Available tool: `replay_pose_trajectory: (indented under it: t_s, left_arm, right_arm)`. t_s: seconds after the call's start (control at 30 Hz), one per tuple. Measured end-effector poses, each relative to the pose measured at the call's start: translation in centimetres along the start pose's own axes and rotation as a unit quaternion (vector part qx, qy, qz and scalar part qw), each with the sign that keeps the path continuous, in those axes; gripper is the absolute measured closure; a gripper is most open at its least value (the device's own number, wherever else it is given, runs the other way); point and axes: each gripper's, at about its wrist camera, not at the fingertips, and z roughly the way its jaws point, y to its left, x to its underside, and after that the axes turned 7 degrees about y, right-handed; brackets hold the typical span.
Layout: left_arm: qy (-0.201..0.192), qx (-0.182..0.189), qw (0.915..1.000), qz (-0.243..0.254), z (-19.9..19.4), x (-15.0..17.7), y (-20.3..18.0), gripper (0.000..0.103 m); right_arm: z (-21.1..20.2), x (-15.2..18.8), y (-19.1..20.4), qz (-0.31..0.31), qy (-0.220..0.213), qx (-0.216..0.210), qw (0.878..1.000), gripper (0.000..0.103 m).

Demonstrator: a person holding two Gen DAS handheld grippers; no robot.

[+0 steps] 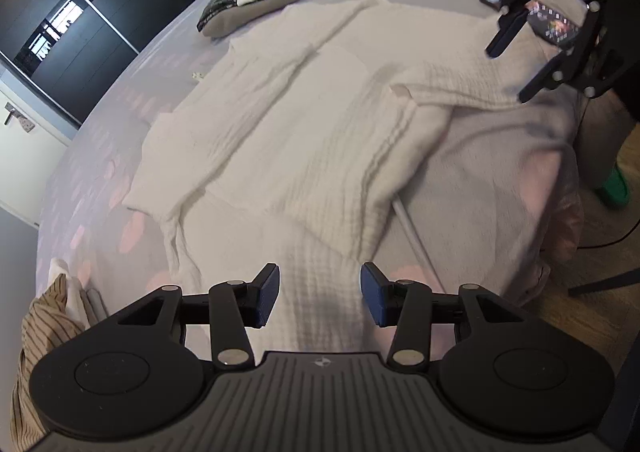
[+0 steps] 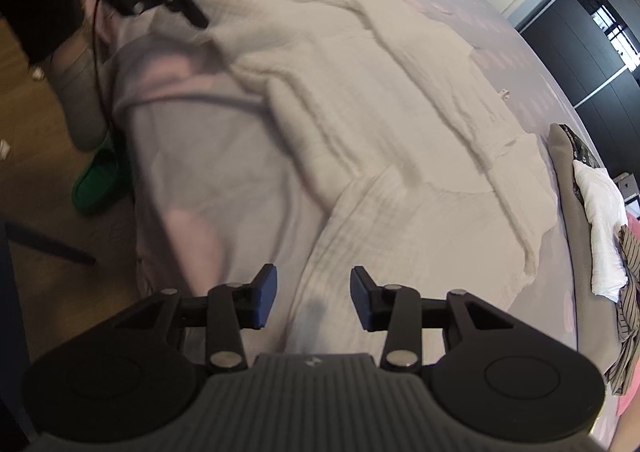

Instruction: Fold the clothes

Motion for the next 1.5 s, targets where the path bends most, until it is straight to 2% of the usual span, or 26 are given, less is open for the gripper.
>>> replay_pose_trajectory:
  t_s: [0.23,0.3,0.43,0.57,0.73,0.87,1.03,1.23,1.3,1.5]
  left_arm:
    - [0.026,-0.036,0.9984,0.035,0.7,1.4,-2.3,0.06]
    - [0.027,-0.048,0.9968,0.058,0.9,2.2,-2.9,0.06]
    - [0.028,-0.063,0.9909,0.115,1.3,3.8,-4.3,0.06]
    - [0.02,-0.087,0.9806,0.175,1.3,5.2,-5.4,0.059]
    - [0.021,-0.108,0.9709,0.213,1.3,6.1,-5.5,0.055]
    - [0.026,-0.134,0.9528,0.271,1.9,7.1,-6.4,0.055]
    - [0.03,-0.163,0.9204,0.354,2.7,8.9,-7.3,0.055]
    - [0.043,-0.199,0.8908,0.406,4.8,10.5,-8.2,0.055]
    - [0.041,-0.203,0.8845,0.418,5.3,10.6,-8.4,0.056]
    - [0.034,-0.205,0.8846,0.417,5.6,10.1,-8.4,0.063]
  right_arm:
    - [1.0,3.3,3.2,-0.07,0.028,0.052,0.996,0.059]
    - [1.2,4.2,3.8,-0.095,0.031,0.07,0.993,0.059]
    - [1.6,5.1,4.8,-0.141,0.03,0.099,0.985,0.059]
    - [2.0,5.2,5.0,-0.169,0.031,0.11,0.979,0.059]
    - [2.5,5.2,4.9,-0.193,0.037,0.117,0.974,0.059]
    - [2.7,5.3,5.1,-0.203,0.04,0.119,0.971,0.059]
    - [2.9,5.1,5.0,-0.203,0.04,0.114,0.972,0.059]
    - [3.2,4.9,5.2,-0.221,0.041,0.111,0.968,0.059]
    - [3.1,5.1,5.3,-0.233,0.04,0.117,0.965,0.059]
    - [3.2,6.0,6.2,-0.281,0.044,0.15,0.947,0.059]
